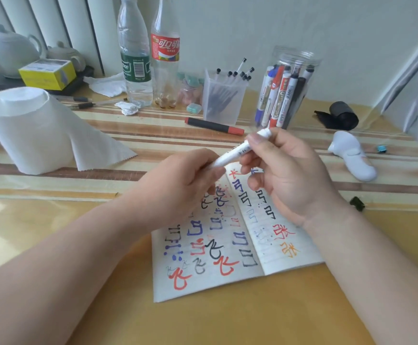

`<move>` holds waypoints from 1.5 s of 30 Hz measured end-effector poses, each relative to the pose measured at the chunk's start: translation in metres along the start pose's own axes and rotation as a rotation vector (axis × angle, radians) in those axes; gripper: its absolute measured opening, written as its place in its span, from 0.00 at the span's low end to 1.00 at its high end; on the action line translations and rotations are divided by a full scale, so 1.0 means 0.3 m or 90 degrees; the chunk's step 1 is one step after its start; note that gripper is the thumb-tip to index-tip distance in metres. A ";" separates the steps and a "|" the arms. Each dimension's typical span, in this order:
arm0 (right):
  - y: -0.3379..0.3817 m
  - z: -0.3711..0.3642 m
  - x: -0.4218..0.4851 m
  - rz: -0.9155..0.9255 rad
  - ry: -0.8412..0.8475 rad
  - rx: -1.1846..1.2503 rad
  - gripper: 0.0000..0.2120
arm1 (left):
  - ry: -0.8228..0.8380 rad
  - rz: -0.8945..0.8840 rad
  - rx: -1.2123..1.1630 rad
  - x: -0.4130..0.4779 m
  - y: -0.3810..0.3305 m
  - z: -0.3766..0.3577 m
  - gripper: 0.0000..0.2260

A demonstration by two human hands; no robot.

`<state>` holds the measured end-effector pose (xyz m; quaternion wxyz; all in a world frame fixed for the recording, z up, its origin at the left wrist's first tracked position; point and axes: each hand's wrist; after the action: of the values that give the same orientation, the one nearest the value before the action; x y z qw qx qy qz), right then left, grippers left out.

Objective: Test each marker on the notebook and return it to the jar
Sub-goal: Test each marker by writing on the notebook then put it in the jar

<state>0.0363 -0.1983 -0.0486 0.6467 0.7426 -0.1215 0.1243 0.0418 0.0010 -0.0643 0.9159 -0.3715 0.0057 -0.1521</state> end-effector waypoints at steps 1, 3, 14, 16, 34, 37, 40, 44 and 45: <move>-0.005 -0.010 -0.007 0.009 0.010 -0.001 0.05 | 0.002 -0.012 0.009 -0.004 -0.003 0.000 0.09; -0.009 -0.017 -0.009 0.016 0.022 0.001 0.06 | 0.021 -0.025 0.013 -0.009 -0.001 -0.001 0.09; -0.029 -0.008 -0.030 0.030 0.135 -0.042 0.07 | 0.056 -0.104 -0.087 -0.007 -0.003 -0.001 0.06; -0.028 -0.004 -0.029 0.050 0.133 -0.038 0.05 | 0.066 -0.104 -0.106 -0.002 0.005 -0.001 0.07; -0.016 0.052 -0.040 -0.001 0.410 -0.143 0.11 | 0.256 0.122 -0.160 0.008 0.020 0.070 0.34; -0.004 0.038 -0.045 -0.003 0.419 -0.179 0.11 | 0.229 0.105 -0.106 0.011 0.023 0.072 0.19; -0.014 0.028 -0.049 -0.069 0.366 -0.119 0.09 | 0.183 0.120 -0.107 0.022 0.040 0.066 0.19; -0.036 -0.002 -0.064 -0.098 0.340 -0.152 0.07 | 0.162 0.131 -0.091 0.043 0.066 0.064 0.21; -0.038 -0.010 -0.066 -0.086 0.333 -0.176 0.07 | 0.162 0.129 -0.092 0.046 0.070 0.063 0.21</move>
<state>0.0216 -0.1933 -0.0655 0.7579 0.5967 0.0833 0.2502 0.0632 0.0241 -0.0636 0.8891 -0.4119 0.1700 -0.1041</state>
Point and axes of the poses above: each hand's wrist, its own x-axis towards the middle knuckle, its own z-axis out of the back of the hand, y = z × x, and after that the axes turned 12 degrees about z, right-handed
